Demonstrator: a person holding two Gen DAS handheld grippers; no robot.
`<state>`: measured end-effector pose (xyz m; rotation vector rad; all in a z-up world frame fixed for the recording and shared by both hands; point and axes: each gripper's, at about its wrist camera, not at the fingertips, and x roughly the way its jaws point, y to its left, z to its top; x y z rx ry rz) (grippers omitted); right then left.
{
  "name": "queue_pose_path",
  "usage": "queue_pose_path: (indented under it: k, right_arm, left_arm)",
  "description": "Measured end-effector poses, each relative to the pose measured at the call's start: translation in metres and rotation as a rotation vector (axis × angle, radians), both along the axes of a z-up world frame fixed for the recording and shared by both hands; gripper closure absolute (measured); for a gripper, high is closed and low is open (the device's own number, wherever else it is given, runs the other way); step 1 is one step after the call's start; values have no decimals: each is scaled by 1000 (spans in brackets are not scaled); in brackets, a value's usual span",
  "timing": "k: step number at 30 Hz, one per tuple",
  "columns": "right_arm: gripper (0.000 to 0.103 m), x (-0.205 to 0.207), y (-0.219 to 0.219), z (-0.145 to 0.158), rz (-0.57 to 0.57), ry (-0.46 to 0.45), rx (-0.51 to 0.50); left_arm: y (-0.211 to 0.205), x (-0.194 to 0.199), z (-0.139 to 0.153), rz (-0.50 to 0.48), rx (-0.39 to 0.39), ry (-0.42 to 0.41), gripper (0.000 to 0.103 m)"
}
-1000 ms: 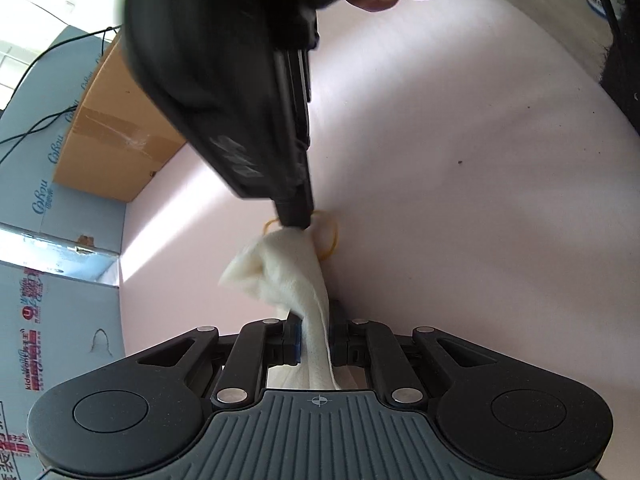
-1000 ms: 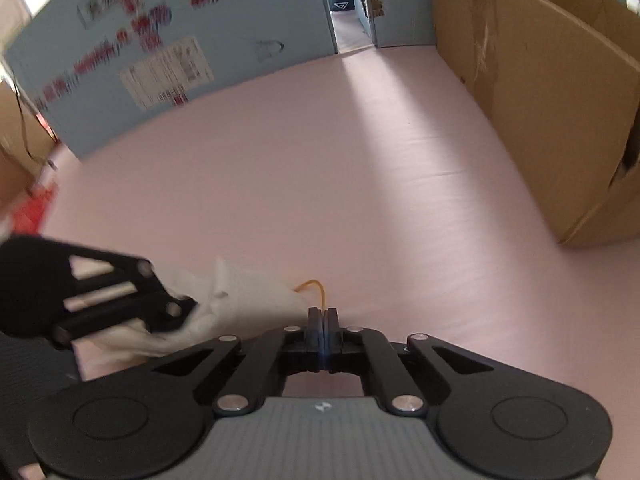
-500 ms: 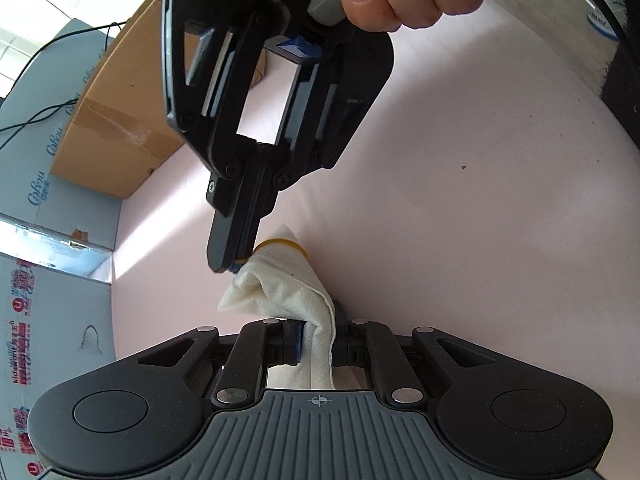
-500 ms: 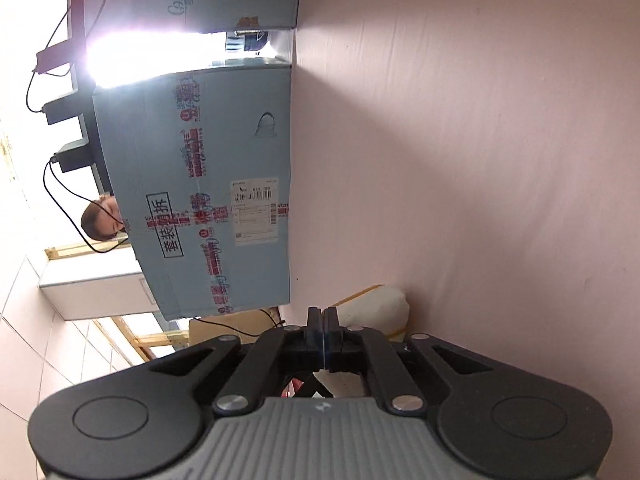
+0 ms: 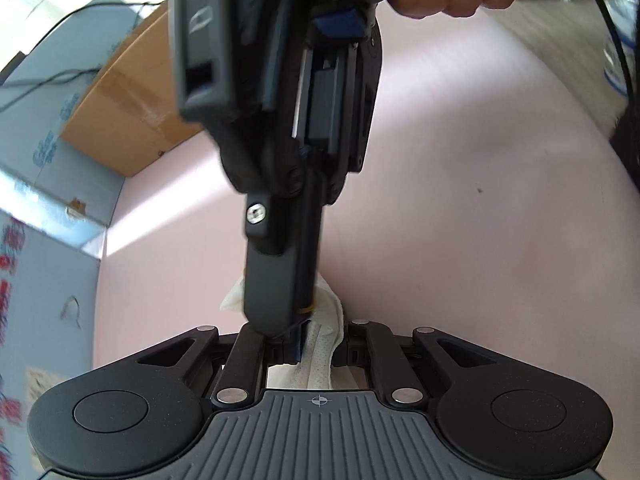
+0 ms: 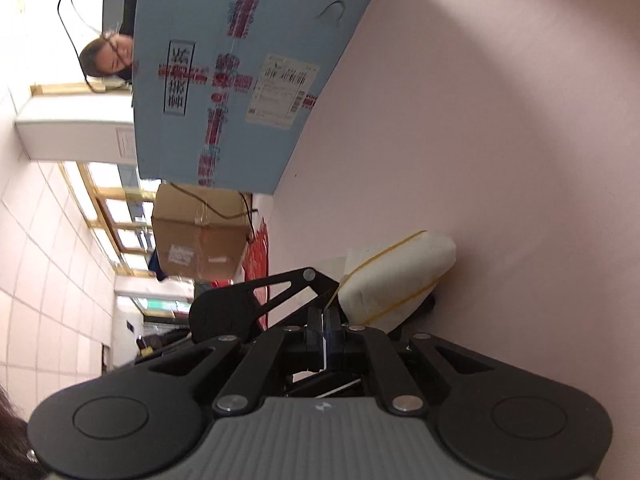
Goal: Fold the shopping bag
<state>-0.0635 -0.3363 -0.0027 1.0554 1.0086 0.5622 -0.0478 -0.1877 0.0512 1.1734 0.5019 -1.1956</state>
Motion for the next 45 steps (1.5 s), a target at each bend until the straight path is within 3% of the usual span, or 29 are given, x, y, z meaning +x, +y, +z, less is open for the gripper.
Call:
queue_pose_path:
  k: [5, 8, 10, 13, 18, 22, 25, 30, 33, 36, 38, 41, 45]
  right_arm:
    - [97, 28, 12, 33, 172, -68, -220]
    - [96, 48, 14, 41, 207, -69, -245]
    - [97, 62, 13, 33, 226, -5, -240]
    - [97, 75, 26, 26, 296, 51, -257]
    - [97, 86, 41, 32, 348, 65, -299]
    - [93, 76, 19, 30, 269, 62, -158]
    - [93, 65, 9, 33, 245, 39, -148]
    - [93, 52, 37, 47, 378, -32, -345]
    - [94, 44, 43, 56, 371, -101, -413]
    - [94, 36, 46, 61, 340, -156, -451]
    - [101, 34, 42, 61, 294, -156, -445]
    - [101, 33, 30, 52, 220, -110, -410]
    - [101, 23, 18, 38, 147, -56, -351]
  left_arm:
    - [4, -18, -8, 47, -44, -73, 95]
    - [5, -31, -15, 60, -55, -138, 96]
    - [3, -39, -19, 41, -34, -185, 97]
    - [3, -42, -20, 31, -26, -197, 97]
    - [4, -42, -18, 48, -38, -179, 98]
    - [13, -33, -13, 91, -112, -104, 98]
    - [21, -17, -5, 163, -186, 24, 97]
    - [32, 8, 2, 272, -287, 238, 93]
    - [42, 33, 6, 356, -365, 442, 92]
    - [46, 49, 9, 382, -398, 572, 92]
    - [44, 45, 10, 378, -394, 586, 91]
    - [40, 32, 17, 328, -376, 524, 84]
    - [46, 51, 15, 288, -388, 520, 73]
